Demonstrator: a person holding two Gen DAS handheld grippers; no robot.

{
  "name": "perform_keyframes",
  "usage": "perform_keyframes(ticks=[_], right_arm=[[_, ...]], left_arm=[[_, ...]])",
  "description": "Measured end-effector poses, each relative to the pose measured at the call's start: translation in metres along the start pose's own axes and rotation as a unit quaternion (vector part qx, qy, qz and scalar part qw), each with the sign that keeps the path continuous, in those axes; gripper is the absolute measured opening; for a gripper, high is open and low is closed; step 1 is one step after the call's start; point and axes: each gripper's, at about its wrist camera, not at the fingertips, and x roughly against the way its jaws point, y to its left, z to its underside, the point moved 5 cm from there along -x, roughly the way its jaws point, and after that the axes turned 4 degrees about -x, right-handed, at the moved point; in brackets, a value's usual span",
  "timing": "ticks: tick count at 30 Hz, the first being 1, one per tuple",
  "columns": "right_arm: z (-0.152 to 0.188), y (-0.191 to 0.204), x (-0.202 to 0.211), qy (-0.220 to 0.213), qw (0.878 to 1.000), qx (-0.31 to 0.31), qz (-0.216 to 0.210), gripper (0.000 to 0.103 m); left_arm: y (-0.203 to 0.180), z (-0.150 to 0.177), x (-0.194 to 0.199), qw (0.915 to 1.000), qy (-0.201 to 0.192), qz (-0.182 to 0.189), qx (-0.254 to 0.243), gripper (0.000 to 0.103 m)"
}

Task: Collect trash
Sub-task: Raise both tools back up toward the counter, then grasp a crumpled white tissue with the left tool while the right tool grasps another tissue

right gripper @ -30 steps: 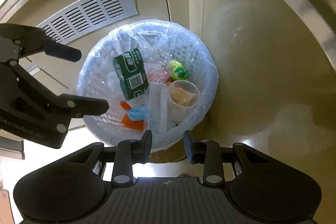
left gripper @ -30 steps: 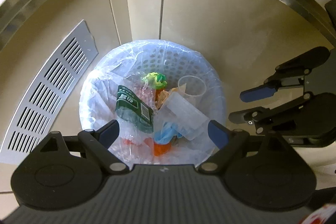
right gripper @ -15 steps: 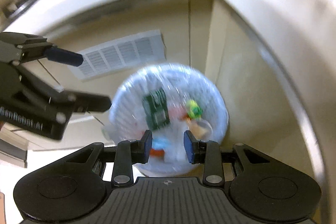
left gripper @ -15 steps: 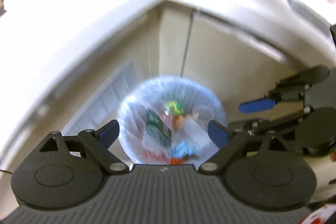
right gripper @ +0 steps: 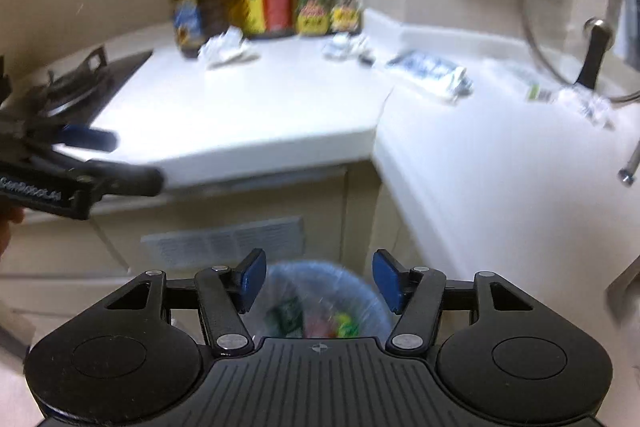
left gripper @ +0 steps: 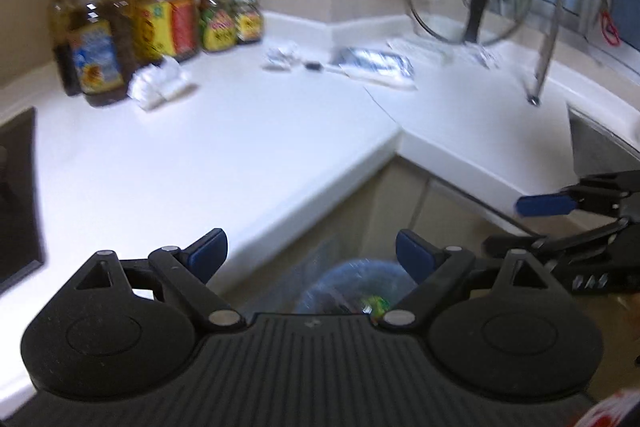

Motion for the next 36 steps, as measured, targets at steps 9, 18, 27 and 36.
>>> perform_keyframes(ticks=[9, 18, 27, 36], right_arm=[[-0.041, -0.022, 0.015, -0.044, 0.998, -0.037, 0.036, 0.060], [-0.090, -0.043, -0.017, -0.059, 0.998, -0.013, 0.007, 0.060], [-0.153, -0.059, -0.081, -0.063, 0.995, 0.031, -0.070, 0.060], [-0.193, -0.065, -0.126, -0.064, 0.992, 0.049, -0.097, 0.060]], left_arm=[[0.031, -0.026, 0.003, 0.9990, -0.027, -0.026, -0.025, 0.090], [0.059, -0.058, -0.030, 0.9975, -0.021, -0.068, 0.005, 0.090], [0.094, -0.093, -0.069, 0.9865, 0.000, -0.158, 0.045, 0.090], [0.126, -0.121, -0.114, 0.9810, 0.001, -0.187, 0.050, 0.090]])
